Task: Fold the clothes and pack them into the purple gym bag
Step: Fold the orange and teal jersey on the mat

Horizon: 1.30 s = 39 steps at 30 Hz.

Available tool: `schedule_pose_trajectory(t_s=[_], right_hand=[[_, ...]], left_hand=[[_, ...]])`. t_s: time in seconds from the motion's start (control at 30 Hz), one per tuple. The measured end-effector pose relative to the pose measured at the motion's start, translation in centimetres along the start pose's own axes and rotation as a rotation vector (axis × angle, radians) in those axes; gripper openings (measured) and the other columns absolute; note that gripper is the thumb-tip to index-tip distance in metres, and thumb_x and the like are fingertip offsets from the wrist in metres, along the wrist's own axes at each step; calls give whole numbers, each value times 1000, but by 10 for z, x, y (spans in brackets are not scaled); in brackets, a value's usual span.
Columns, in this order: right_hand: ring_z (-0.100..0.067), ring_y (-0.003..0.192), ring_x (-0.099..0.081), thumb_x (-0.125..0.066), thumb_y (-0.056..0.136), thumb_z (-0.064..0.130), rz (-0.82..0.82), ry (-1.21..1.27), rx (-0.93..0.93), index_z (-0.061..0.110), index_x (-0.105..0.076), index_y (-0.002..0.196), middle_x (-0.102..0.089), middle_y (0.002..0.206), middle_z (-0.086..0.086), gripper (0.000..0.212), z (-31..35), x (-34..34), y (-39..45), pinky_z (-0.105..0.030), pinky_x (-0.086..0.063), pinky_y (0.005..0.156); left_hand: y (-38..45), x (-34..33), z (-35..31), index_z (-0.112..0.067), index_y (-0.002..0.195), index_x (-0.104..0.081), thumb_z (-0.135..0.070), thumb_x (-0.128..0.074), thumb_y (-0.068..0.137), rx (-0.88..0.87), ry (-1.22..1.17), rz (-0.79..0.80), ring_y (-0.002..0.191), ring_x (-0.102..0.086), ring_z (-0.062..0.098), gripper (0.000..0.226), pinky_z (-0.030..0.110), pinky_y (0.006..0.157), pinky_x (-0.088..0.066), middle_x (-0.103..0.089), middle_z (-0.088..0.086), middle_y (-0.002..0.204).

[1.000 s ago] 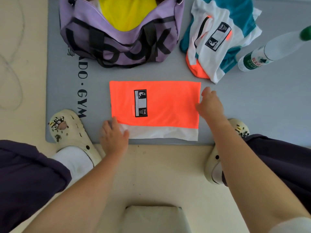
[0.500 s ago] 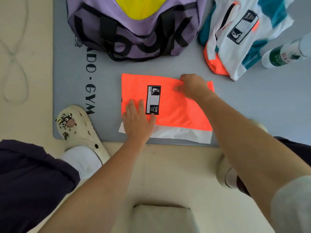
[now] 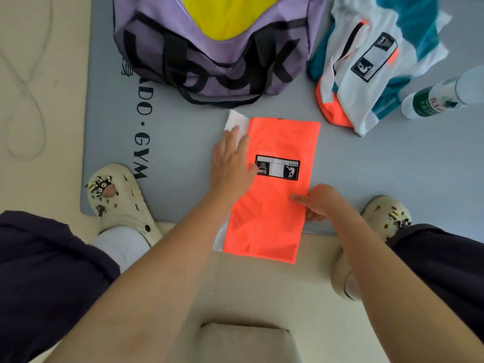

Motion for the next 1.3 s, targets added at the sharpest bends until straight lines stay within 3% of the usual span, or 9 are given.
schedule_pose_trajectory(t_s=[0.13,0.2,0.3,0.67,0.8,0.97,1.1,1.2,1.3], right_hand=[[-28,71,-57,-69,83,48,-387,82,157,11,-51,72,-55,66,-1,43,17,15,-5,-33,-31,52],[-25,74,-49,-72,82,43,-479,187,182,9,-48,84,-53,78,-5,42,22,12,-10,-33,-30,58],[-24,75,-49,-74,82,38,-492,304,167,9,-47,90,-53,84,-6,40,23,5,-13,-33,-31,60],[-29,78,-61,-74,79,28,-229,140,68,2,-65,89,-63,82,-12,29,23,17,-4,-34,-48,68],[-25,68,-51,-72,83,24,-340,231,143,11,-51,64,-53,65,-3,31,22,19,-7,-31,-35,54],[-23,62,-47,-70,85,37,-446,378,127,14,-46,65,-48,61,2,38,14,13,-11,-30,-30,48],[-23,70,-61,-75,80,36,-255,344,62,8,-66,84,-66,79,-7,30,9,-1,-9,-35,-53,67],[-19,78,-65,-73,84,25,-192,637,145,12,-69,92,-72,99,-10,16,10,0,-13,-32,-54,72],[-24,96,-67,-70,88,21,-88,938,213,8,-68,107,-71,111,-11,22,10,6,-21,-43,-54,93]], left_hand=[[-50,-2,43,-9,118,-52,-39,-67,81,668,-292,-135,111,-55,33,50,43,91,-45,-58,11,119],[-61,-12,48,-12,105,-53,-49,-70,78,764,-376,-58,96,-62,30,48,38,78,-47,-62,6,104],[-56,-20,44,-16,88,-58,-55,-74,74,778,-463,60,85,-66,28,44,33,68,-46,-65,1,89],[-37,-21,47,-14,94,-62,-38,-81,71,735,-416,327,95,-67,28,38,35,81,-54,-65,4,97],[-36,-24,43,-11,97,-68,-27,-78,71,762,-611,282,90,-68,25,33,39,84,-57,-71,6,99],[-43,-33,42,-12,101,-69,-18,-83,71,874,-950,295,79,-71,18,33,29,72,-57,-74,3,90],[-49,-34,46,-12,104,-69,-27,-87,69,902,-1035,345,84,-73,18,42,30,77,-56,-76,2,91],[-47,-29,47,-10,112,-69,-30,-84,74,882,-1203,387,96,-72,19,46,34,93,-53,-76,4,101],[-41,-21,49,-11,115,-68,-28,-77,83,821,-1334,337,103,-70,20,37,40,102,-49,-75,4,107]])
Point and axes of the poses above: each hand's wrist, its own y-axis towards the middle knuckle, its own x-axis out of the back of the hand, z = x × y, the point moved 4 cm from there along y, towards the middle knuckle
